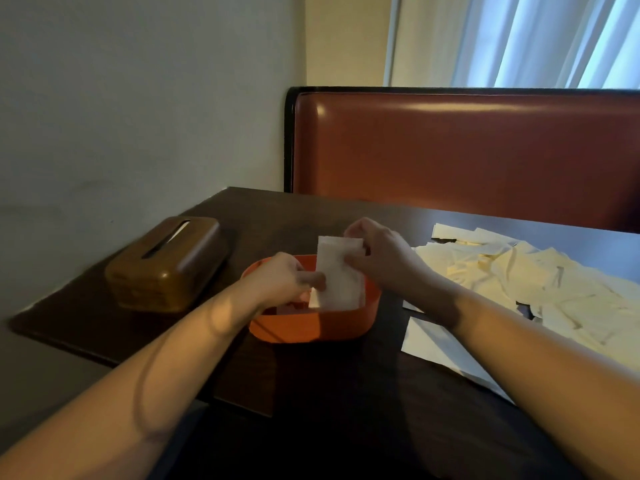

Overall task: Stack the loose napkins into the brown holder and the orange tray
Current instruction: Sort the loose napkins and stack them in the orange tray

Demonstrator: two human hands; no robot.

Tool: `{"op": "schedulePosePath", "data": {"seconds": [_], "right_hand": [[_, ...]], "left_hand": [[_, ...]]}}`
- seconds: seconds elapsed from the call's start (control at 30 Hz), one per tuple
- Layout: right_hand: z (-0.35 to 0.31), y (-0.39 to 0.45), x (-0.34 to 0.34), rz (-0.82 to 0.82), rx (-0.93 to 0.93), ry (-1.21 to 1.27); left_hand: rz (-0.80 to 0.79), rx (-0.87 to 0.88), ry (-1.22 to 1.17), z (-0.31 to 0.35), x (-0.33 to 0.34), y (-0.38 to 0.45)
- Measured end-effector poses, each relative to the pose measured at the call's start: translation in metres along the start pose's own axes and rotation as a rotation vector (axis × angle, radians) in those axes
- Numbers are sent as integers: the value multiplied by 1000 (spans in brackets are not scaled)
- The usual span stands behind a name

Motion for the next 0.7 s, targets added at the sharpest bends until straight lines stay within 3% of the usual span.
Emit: {"op": "schedulePosePath", "data": {"seconds": [0.13, 0.23, 0.33, 0.47, 0.57, 0.63, 0.7], "right_hand": [[-7, 0, 6, -75, -40, -285], [-13, -1, 12, -38, -207, -531], [-14, 2, 22, -92, -325, -551], [-10, 8, 34, -297, -209, -686], [-13, 9, 39, -427, -171, -776], [-18, 7, 35, -447, -173, -723], [-20, 2, 17, -366, -227, -559]], "left_hand": [[-60, -6, 106, 3, 4, 1], [-50, -7, 264, 4, 0, 6], [-62, 2, 365, 5, 1, 7], [-61, 101, 451, 11, 10, 3], [-2, 75, 500, 8, 7, 6], [29, 58, 509, 5, 4, 7], [112, 59, 440, 10, 0, 4]]}}
Point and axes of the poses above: each hand's wrist, its own y-axis towards the middle knuckle, its own x-axis out of the palm, z = x × y, the point moved 5 cm from there along y, towards the middle knuckle, and after that the axes turned 3 degrees about -z, right-handed, at the moved point
